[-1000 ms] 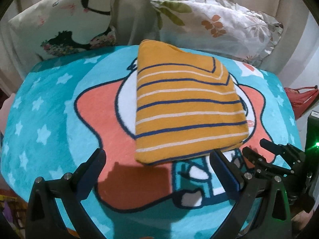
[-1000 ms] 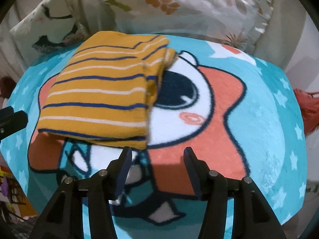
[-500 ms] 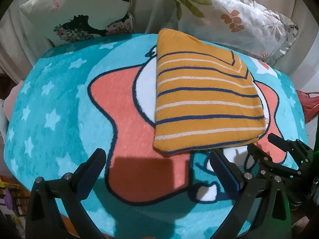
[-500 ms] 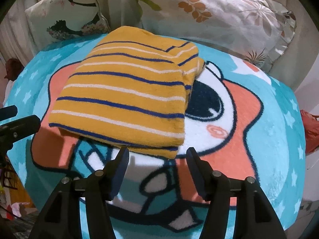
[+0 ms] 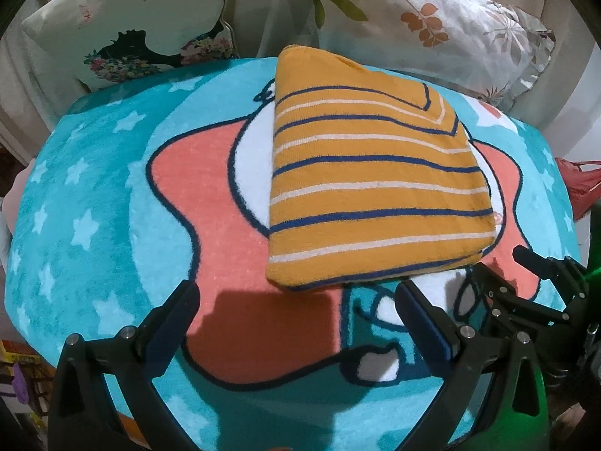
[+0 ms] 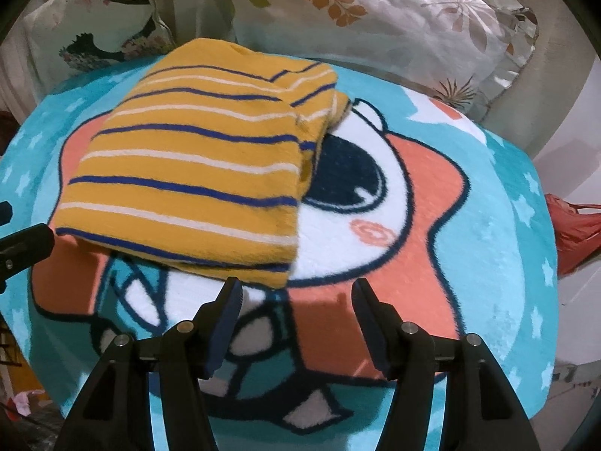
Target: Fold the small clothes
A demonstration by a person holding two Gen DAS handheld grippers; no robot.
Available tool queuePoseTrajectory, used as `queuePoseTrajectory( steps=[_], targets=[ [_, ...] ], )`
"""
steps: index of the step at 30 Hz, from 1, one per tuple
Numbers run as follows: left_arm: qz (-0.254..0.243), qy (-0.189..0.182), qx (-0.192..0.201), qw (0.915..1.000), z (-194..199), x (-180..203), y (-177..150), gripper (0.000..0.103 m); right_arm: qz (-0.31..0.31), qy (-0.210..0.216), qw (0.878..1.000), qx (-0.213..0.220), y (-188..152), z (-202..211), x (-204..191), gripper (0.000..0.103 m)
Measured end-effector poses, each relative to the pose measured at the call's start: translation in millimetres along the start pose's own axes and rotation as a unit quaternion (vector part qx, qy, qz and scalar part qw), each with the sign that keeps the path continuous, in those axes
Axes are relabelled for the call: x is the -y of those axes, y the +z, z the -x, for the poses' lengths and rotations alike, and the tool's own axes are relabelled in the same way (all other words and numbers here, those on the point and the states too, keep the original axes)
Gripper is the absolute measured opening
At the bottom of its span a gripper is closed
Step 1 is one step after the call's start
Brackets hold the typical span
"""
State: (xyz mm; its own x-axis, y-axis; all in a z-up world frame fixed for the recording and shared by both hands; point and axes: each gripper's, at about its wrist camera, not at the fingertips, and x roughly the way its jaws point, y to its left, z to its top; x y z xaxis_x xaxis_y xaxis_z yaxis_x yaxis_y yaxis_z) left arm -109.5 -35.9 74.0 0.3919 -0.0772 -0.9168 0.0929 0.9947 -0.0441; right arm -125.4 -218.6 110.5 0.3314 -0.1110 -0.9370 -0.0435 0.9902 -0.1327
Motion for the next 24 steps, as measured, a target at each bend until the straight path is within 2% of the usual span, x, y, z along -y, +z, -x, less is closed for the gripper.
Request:
queuePoseTrajectory(
  steps=[18, 24],
  targets=[
    [0.009, 0.004, -0.013, 0.9999, -9.8, -6.7, 3.2, 0.103, 0.025, -0.03, 0.999, -0.01, 6.1, -3.8, -10.4, 0.065],
    [0.013, 0.007, -0.021, 0.9997, -15.8, -8.9, 2.9, 0.103, 0.025, -0.034, 0.999, -0.013, 7.2, -6.2, -10.7, 0.07]
  ],
)
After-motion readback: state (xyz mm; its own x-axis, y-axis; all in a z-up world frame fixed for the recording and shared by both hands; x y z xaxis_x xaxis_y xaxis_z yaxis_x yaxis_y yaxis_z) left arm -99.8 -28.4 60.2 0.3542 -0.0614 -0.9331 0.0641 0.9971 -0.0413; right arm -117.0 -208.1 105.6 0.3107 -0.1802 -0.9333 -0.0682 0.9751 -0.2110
